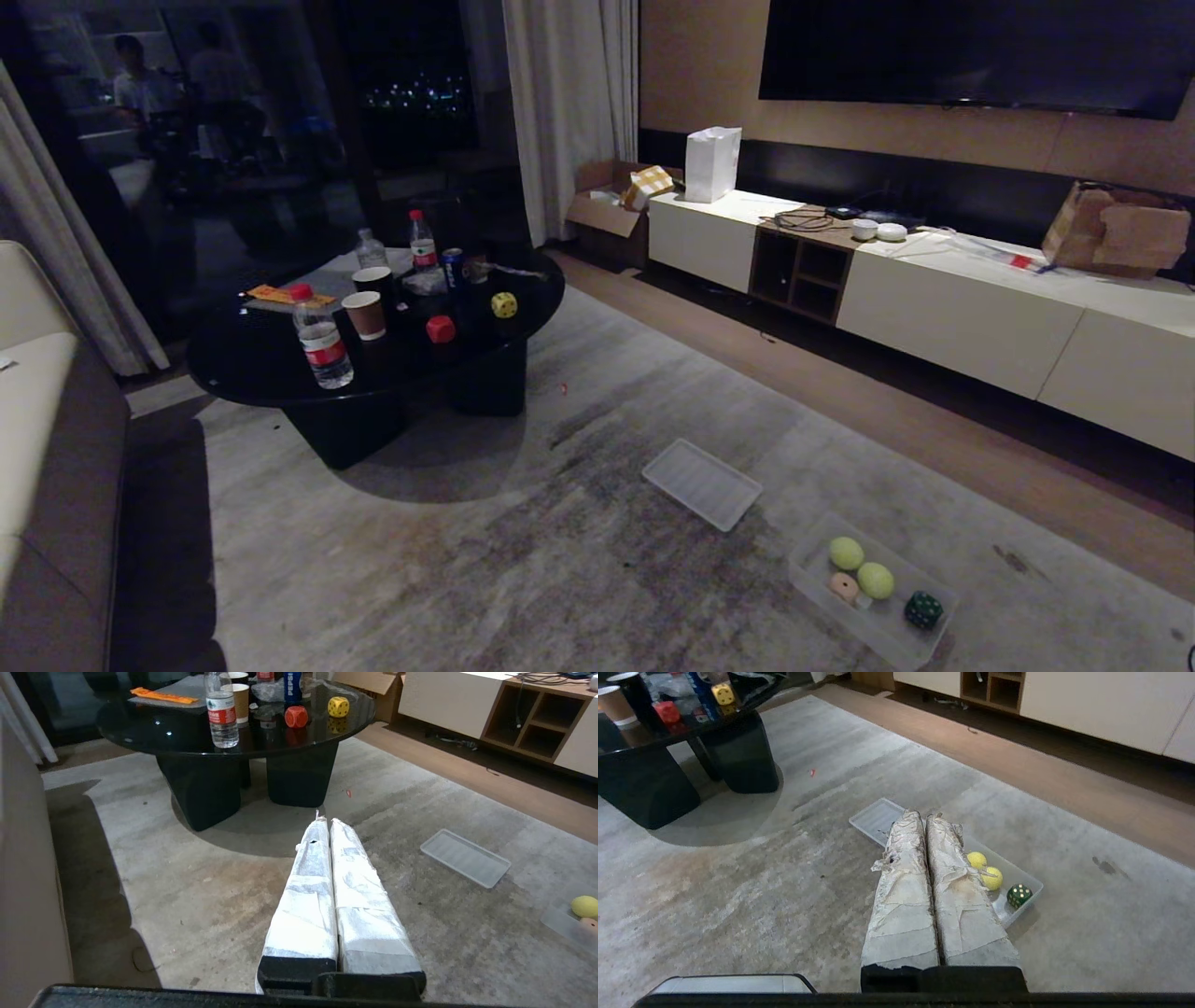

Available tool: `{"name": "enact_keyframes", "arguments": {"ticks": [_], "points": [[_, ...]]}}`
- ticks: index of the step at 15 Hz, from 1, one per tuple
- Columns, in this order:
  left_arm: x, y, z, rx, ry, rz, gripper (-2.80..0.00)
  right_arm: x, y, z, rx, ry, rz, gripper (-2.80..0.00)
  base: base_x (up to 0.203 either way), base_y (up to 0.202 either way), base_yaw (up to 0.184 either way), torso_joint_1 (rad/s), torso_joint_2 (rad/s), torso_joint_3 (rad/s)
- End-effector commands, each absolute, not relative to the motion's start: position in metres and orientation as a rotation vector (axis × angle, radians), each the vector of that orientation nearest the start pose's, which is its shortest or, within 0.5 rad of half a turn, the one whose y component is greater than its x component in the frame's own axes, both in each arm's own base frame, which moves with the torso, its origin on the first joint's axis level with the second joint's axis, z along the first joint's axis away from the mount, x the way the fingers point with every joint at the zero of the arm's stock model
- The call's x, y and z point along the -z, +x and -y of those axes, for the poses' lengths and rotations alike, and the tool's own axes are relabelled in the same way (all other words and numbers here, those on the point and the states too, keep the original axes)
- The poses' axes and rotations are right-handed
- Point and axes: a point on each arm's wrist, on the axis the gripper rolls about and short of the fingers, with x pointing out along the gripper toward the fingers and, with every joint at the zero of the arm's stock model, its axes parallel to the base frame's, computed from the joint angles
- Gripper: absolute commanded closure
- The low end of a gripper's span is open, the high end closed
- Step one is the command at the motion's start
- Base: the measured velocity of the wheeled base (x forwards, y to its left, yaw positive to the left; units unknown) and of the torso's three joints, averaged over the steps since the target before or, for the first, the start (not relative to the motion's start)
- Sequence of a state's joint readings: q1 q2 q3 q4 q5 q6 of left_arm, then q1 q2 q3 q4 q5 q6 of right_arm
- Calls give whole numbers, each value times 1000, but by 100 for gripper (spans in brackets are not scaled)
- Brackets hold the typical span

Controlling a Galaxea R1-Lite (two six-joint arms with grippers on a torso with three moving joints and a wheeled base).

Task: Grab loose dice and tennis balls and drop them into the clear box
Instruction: Pick up toys out of the box

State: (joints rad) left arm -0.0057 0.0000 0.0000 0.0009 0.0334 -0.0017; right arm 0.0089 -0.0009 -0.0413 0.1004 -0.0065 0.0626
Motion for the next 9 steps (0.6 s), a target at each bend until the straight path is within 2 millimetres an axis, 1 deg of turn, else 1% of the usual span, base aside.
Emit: {"name": "enact_keyframes", "arguments": {"ticks": [1, 4, 5, 9], "points": [[-75, -23, -1, -25, 2, -3, 0, -76, -26, 0, 0, 62, -63, 0, 0, 0, 0, 2, 7, 41], [-75, -23, -1, -27, 0, -3, 0, -77, -26, 0, 0, 64, -61, 0, 0, 0, 0, 2, 1, 14], [-75, -23, -1, -28, -1, -3, 0, -77, -26, 0, 0, 63, -61, 0, -1, 1, 86, -2, 2, 16], [-75, -23, -1, -28, 0, -3, 0, -77, -26, 0, 0, 63, -61, 0, 1, -8, 156, 4, 0, 3]]}}
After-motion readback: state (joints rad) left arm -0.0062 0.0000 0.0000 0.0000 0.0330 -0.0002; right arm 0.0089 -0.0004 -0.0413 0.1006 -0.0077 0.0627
